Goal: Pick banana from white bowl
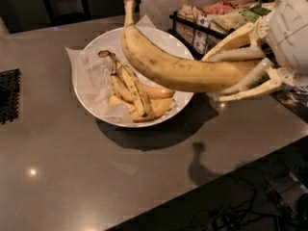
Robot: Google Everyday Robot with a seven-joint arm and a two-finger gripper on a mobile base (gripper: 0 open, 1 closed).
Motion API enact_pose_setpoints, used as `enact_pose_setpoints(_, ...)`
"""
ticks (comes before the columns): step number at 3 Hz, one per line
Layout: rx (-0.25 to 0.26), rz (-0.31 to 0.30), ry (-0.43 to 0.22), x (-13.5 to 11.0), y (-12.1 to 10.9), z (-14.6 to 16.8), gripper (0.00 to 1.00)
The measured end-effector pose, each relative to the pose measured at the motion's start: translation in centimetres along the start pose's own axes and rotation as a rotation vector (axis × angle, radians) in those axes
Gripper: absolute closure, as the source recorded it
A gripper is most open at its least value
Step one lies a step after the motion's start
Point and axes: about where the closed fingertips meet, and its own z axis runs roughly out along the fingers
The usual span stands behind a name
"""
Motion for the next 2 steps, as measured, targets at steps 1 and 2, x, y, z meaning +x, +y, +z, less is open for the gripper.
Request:
enact_pose_setpoints(1, -0.114, -0.209, 0.103, -5.03, 0.32, 2.36, 1.0)
enact_pose_setpoints(2, -0.114, -0.209, 0.103, -5.04, 0.32, 2.36, 1.0)
